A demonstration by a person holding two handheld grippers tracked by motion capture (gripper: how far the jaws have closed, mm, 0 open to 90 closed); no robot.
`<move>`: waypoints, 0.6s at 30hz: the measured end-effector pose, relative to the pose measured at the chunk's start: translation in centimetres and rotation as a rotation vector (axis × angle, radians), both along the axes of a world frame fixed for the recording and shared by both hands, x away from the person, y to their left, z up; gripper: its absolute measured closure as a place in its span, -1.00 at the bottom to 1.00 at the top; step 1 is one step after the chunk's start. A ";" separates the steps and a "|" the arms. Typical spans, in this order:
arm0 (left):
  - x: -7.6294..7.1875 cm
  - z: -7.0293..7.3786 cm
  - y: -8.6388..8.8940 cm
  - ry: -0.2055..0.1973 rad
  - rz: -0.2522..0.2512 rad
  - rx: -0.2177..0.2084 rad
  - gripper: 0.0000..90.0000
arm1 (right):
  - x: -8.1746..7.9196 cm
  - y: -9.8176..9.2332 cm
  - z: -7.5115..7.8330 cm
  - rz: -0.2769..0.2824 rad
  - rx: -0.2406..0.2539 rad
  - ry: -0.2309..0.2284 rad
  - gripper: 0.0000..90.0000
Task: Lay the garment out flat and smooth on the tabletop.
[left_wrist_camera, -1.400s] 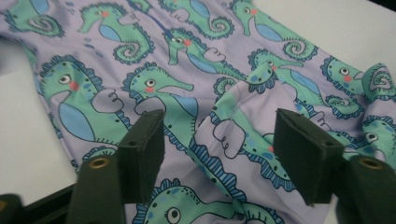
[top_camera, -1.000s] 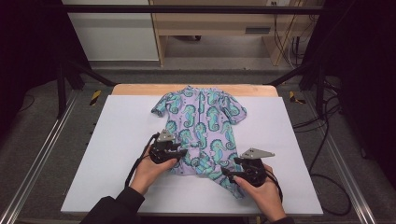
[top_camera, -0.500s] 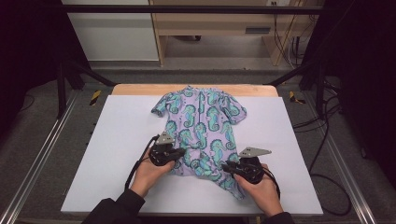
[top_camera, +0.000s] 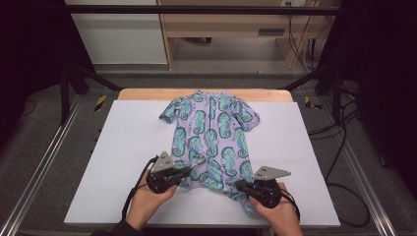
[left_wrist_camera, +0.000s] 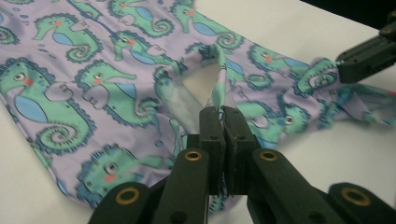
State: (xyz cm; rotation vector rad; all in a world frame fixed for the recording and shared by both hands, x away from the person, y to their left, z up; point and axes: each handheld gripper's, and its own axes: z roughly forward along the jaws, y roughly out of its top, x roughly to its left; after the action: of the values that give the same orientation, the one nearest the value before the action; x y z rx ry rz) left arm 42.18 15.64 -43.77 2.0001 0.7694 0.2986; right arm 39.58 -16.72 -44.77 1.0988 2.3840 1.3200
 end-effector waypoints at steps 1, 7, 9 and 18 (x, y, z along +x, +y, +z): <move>-0.6 -0.1 0.0 -0.001 -0.005 -0.001 0.95 | -0.5 0.2 0.1 0.008 -0.006 -0.001 0.97; -4.1 -1.1 0.1 0.008 -0.045 0.018 0.95 | -2.7 1.4 0.3 0.047 -0.025 -0.014 0.97; -4.8 -1.4 0.2 0.011 -0.050 0.025 0.95 | -3.4 1.8 0.2 0.061 -0.034 -0.016 0.97; -7.4 -2.0 1.6 0.002 -0.019 0.041 0.64 | -5.6 3.0 -1.3 0.102 -0.077 0.021 0.96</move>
State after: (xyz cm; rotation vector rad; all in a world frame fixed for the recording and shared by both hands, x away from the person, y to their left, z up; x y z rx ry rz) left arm 34.74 17.29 -45.78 2.0451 0.7499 0.3035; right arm 33.94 -13.69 -46.10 0.9874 2.5145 1.2410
